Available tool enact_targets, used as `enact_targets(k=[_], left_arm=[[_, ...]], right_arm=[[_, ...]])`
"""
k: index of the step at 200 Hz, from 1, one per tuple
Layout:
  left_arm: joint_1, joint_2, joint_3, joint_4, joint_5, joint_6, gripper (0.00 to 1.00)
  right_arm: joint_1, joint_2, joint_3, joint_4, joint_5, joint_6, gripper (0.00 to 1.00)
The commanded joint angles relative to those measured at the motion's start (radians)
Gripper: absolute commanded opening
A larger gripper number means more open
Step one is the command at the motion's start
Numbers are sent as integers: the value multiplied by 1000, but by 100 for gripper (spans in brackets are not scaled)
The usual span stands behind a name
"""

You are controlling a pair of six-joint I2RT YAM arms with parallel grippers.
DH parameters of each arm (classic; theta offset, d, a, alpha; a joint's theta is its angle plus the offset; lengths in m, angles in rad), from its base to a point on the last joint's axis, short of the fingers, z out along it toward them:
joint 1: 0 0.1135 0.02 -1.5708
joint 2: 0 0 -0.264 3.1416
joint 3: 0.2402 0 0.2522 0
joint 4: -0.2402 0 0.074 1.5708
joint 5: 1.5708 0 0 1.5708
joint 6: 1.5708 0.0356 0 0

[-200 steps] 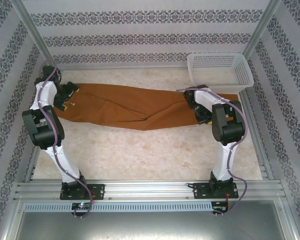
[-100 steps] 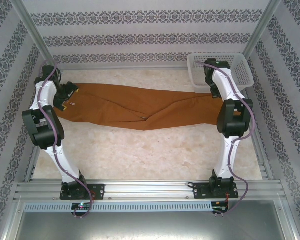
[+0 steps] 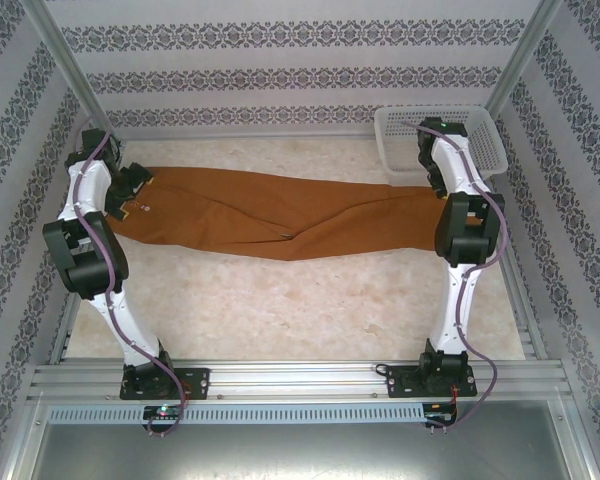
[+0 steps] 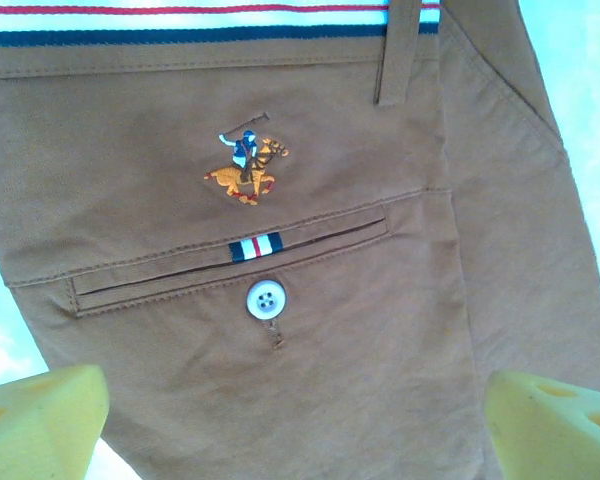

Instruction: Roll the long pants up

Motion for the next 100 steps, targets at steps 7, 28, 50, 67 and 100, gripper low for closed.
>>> enact_targets(k=[7, 28, 50, 67, 100], left_arm=[[11, -40, -13, -6, 16, -16, 38], [11, -43, -28, -6, 21, -34, 3], [11, -46, -31, 1, 32, -34, 2], [11, -42, -31, 3, 30, -29, 1], [11, -9, -3, -30, 19, -18, 0]], right_arm=[[163, -130, -137, 54, -220, 26, 0], [253, -85, -203, 70, -284, 42, 0], [275, -20, -219, 108, -360, 77, 0], [273, 17, -217, 146, -428, 77, 0], [269, 86, -164, 160, -514, 25, 0]])
